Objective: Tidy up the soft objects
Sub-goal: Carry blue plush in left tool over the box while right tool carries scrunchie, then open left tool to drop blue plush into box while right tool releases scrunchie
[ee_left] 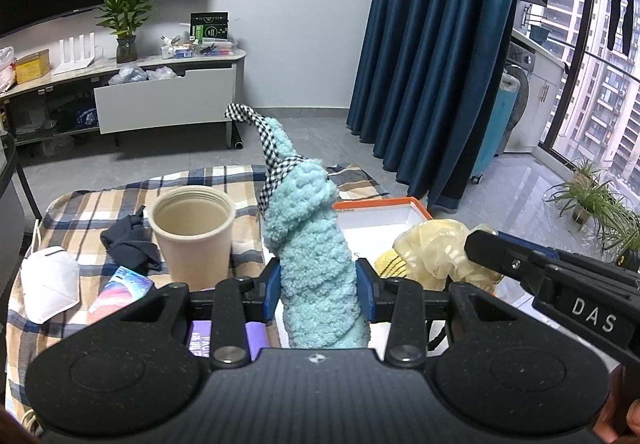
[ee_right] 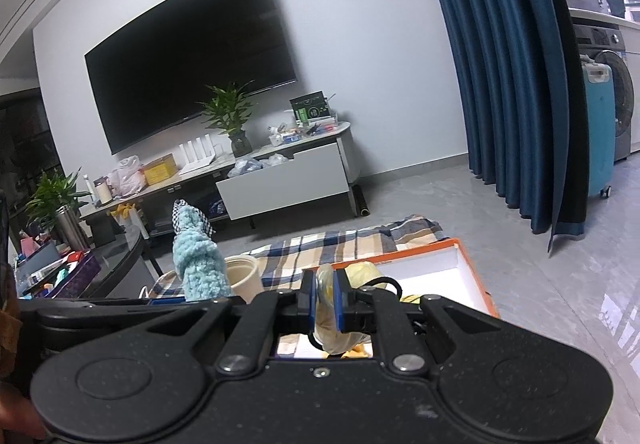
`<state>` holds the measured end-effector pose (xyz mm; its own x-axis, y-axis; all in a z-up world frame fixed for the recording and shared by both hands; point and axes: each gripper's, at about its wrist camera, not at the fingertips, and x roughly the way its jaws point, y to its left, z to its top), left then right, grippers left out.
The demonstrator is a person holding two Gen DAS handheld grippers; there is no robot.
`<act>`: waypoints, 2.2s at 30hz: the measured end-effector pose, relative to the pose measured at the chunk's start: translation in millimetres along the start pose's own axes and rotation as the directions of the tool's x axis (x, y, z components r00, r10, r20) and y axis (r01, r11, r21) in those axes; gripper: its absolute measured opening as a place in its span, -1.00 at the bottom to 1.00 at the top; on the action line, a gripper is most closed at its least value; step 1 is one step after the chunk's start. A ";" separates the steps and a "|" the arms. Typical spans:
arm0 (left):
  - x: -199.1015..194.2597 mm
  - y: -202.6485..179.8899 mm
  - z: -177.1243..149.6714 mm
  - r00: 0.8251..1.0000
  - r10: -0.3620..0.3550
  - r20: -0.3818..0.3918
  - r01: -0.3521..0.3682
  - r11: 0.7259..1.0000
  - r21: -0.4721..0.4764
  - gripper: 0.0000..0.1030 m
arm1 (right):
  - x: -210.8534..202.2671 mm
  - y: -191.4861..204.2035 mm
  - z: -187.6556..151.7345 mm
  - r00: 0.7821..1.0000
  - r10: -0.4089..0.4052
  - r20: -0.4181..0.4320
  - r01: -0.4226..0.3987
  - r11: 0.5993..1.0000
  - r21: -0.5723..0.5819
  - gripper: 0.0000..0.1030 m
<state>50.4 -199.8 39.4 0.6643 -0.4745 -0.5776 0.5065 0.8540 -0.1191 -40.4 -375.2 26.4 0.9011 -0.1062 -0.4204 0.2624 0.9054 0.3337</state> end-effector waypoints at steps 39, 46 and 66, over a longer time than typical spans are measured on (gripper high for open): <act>69.1 -30.7 9.6 0.995 -0.056 -0.084 0.058 0.998 0.017 -0.23 | 41.1 -58.0 3.7 0.996 -0.077 -0.041 0.079 0.996 0.046 -0.77; 79.3 -33.0 12.2 0.989 -0.111 -0.093 0.110 0.994 -0.012 0.06 | 52.4 -63.9 5.9 0.994 -0.095 -0.044 0.097 0.994 0.047 -0.77; 26.8 -12.0 15.3 0.998 0.023 -0.051 -0.021 0.999 0.036 0.68 | 23.1 -53.2 11.8 0.995 -0.096 -0.038 0.096 0.995 0.005 0.19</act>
<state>70.6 -226.1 37.7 0.6468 -0.4433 -0.6206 0.5120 0.8555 -0.0775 -29.5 -430.7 8.9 0.8580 -0.1771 -0.4822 0.3499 0.8887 0.2963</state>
